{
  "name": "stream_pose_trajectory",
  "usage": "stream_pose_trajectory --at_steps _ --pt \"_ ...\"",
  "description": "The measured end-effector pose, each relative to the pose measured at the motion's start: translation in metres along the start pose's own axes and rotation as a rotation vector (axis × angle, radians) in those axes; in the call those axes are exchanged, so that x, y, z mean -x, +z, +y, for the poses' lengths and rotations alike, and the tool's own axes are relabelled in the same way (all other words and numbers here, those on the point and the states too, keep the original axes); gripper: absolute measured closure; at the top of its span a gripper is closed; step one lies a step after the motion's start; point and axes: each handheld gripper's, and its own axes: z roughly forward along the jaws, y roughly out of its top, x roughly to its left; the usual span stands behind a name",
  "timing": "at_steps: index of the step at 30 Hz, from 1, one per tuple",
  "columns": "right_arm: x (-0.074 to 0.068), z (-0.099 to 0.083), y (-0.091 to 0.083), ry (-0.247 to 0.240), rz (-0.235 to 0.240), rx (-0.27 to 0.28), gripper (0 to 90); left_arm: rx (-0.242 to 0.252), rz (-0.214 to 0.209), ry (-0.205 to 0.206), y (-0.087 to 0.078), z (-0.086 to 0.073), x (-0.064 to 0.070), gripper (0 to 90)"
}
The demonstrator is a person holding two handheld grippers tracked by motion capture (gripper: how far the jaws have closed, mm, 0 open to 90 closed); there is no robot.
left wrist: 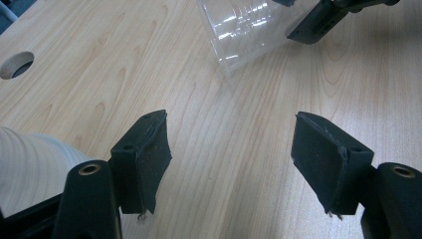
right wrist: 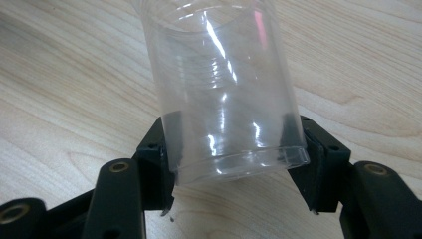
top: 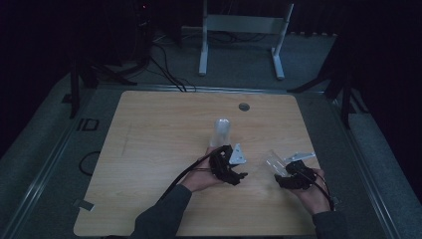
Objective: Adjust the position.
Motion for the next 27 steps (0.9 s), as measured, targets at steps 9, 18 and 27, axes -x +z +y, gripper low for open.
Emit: stream_pose_trajectory --at_steps 9,18,27 --pt "0.0005 -0.0010 0.0009 0.038 -0.018 0.023 42.0 0.002 0.008 -0.009 0.0014 -0.0003 0.0002 30.8" --pt "-0.0056 -0.0025 0.0043 0.075 -0.077 0.063 42.1 0.014 0.000 -0.027 0.0008 0.0003 0.0003 30.7" --pt "-0.0058 -0.0080 0.0023 0.115 -0.100 0.116 42.1 0.019 0.015 -0.037 0.0008 -0.0006 0.0001 30.8"
